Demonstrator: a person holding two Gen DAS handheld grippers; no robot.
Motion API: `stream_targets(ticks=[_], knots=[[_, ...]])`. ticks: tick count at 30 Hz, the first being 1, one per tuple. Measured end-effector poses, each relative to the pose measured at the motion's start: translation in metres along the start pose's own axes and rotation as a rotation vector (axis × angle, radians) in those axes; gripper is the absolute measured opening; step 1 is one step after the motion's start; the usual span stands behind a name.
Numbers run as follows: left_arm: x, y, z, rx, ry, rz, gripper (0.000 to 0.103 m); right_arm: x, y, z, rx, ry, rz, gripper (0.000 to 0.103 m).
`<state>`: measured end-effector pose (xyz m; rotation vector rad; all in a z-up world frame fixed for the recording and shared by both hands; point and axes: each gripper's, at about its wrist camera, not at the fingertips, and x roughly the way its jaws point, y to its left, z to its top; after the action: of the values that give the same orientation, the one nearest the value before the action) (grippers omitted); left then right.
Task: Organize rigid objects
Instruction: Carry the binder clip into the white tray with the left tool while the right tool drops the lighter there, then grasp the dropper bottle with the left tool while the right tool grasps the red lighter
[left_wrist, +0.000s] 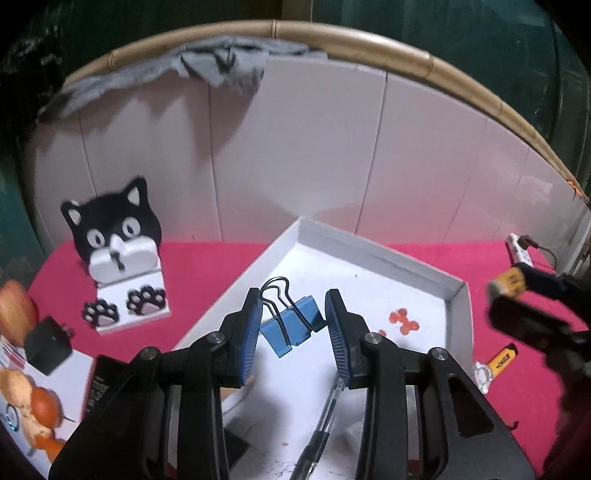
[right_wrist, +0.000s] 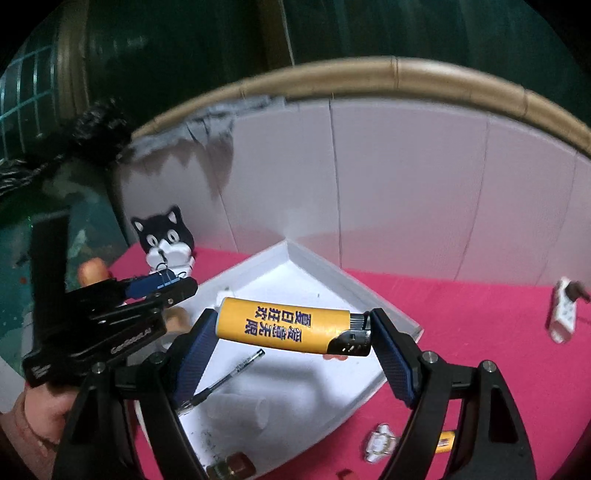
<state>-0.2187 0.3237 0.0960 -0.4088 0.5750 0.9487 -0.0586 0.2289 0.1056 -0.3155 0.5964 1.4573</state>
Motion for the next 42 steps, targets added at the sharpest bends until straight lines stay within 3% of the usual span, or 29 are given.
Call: stream_targets(ticks=[11,14,15,16,17,23,30,37,42], knots=[[0.006,0.006,-0.009,-0.039,0.004,0.033,0.037,0.045,0.008,-0.021,0.002,0.091,-0.031,0.083],[0.004,0.012,-0.009,-0.063,0.006,0.039,0.054,0.044,0.009,-0.022,-0.005,0.088,-0.023,0.087],[0.002,0.013,-0.009,-0.073,0.004,0.035,0.070,0.040,0.011,-0.022,-0.013,0.071,-0.032,0.091],[0.001,0.014,-0.009,-0.078,0.002,0.032,0.082,0.039,0.012,-0.021,-0.021,0.056,-0.037,0.102],[-0.002,0.016,-0.010,-0.088,-0.003,0.028,0.084,0.034,0.014,-0.020,-0.030,0.037,-0.043,0.103],[-0.014,0.022,-0.014,-0.138,-0.007,-0.014,0.091,0.009,0.024,-0.018,-0.090,-0.029,-0.075,0.103],[-0.053,0.009,-0.018,-0.129,-0.098,-0.064,0.091,-0.019,0.007,-0.021,-0.056,-0.064,-0.094,0.103],[-0.095,-0.039,-0.031,-0.008,-0.142,-0.207,0.091,-0.069,-0.068,-0.041,0.063,-0.132,-0.214,0.103],[-0.097,-0.093,-0.052,0.105,-0.056,-0.335,0.091,-0.086,-0.112,-0.067,0.160,-0.105,-0.269,0.103]])
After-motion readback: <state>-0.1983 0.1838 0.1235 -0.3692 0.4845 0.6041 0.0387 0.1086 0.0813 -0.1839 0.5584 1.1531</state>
